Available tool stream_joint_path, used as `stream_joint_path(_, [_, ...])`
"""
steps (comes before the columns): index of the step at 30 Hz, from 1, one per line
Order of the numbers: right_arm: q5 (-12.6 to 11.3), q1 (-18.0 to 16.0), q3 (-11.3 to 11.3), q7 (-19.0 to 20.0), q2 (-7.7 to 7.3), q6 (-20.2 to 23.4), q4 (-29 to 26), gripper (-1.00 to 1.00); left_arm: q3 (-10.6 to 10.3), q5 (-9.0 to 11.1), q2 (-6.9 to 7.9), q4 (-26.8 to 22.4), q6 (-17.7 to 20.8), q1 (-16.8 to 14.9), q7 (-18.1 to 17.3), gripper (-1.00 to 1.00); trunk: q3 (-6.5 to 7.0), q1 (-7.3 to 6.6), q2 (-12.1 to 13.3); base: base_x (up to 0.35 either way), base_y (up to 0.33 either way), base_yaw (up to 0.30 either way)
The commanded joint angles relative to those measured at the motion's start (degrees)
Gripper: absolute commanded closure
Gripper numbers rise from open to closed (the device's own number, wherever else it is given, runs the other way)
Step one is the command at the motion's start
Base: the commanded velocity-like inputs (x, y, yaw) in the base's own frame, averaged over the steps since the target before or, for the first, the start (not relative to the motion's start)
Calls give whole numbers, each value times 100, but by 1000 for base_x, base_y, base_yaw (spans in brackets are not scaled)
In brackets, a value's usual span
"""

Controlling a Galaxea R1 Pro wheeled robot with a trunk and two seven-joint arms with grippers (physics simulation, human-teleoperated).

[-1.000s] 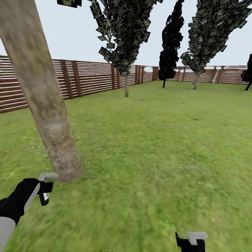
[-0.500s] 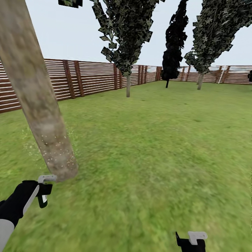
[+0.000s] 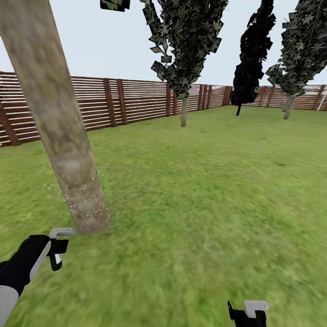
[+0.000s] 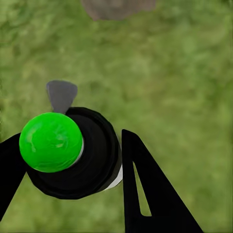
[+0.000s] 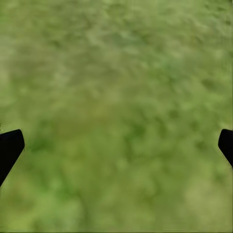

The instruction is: In the garden, pick up the pesticide atomizer on the floor and spray pesticide onto both trees until each tree trunk is fully covered.

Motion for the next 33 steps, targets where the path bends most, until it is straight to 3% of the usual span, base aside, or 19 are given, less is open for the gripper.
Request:
stream_joint_path(1, [0, 0, -1, 0, -2, 0, 2, -100, 0, -2, 0, -2, -1, 0, -1, 100, 0, 0, 0, 299, -104, 199])
stream_joint_path(8, [0, 2, -6, 0, -3, 0, -1, -100, -11, 13, -5, 12, -47, 122, -20, 100, 0, 0, 0, 175, -37, 52])
stream_joint_path(11, [7, 1, 0, 6, 3, 0, 9, -100, -50, 18, -8, 11, -970, 482, -166, 100, 0, 0, 0, 5, -1, 1])
stream_joint_path(12, [12, 2, 5, 7, 12, 0, 12, -100, -64, 0, -7, 12, -1125, 552, -308, 100, 0, 0, 0, 0, 0, 0])
stream_joint_path(15, [41, 1, 19, 15, 28, 0, 15, -100, -109, -56, 27, 20, -1568, 759, -1351, 100, 0, 0, 0, 0, 0, 0])
stream_joint_path(16, [43, 0, 43, 17, 37, 0, 10, -100, -112, -250, 46, 72, -1875, 797, -1727, 100, 0, 0, 0, 0, 0, 0])
stream_joint_path(18, [44, 1, 203, 27, 51, -3, -33, -100, -217, -1215, 43, 263, -2317, 815, -2502, 100, 0, 0, 0, 0, 0, 0])
stream_joint_path(20, [47, -19, 589, 35, 132, 3, -120, -100, -264, -1809, 33, 350, -2745, 816, -3111, 100, 0, 0, 0, 0, 0, 0])
stream_joint_path(21, [45, -77, 931, 41, 168, 10, -185, -100, -276, -1950, 30, 405, -2950, 813, -3351, 100, 0, 0, 0, 0, 0, 0])
stream_joint_path(24, [36, -455, 2369, 74, 356, 38, -678, -100, -296, -2378, 27, 576, -3444, 788, -4074, 100, 0, 0, 0, 0, 0, 0])
stream_joint_path(25, [35, -613, 2762, 258, 454, 47, -731, -100, -298, -2587, 12, 587, -3601, 784, -4340, 100, 0, 0, 0, 0, 0, 0])
stream_joint_path(26, [35, -737, 2997, 606, 490, 70, -756, -100, -294, -2737, 6, 588, -3663, 774, -4583, 100, 0, 0, 0, 0, 0, 0])
stream_joint_path(27, [32, -833, 3092, 1001, 503, 132, -787, -100, -292, -2834, 4, 587, -3686, 769, -4790, 100, 0, 0, 0, 0, 0, 0])
stream_joint_path(28, [27, -989, 3194, 1767, 521, 328, -975, -100, -291, -2990, 0, 584, -3711, 750, -5151, 100, 0, 0, 0, 0, 0, 0])
stream_joint_path(31, [22, -1083, 3298, 2592, 636, 590, -1408, -100, -358, -3231, -40, 568, -3725, 744, -5494, 100, 0, 0, 0, 0, 0, 0])
stream_joint_path(33, [26, -1098, 3348, 3355, 736, 650, -1531, -100, -776, -3444, -170, 546, -3714, 740, -5656, 100, 0, 0, 0, 0, 0, 0])
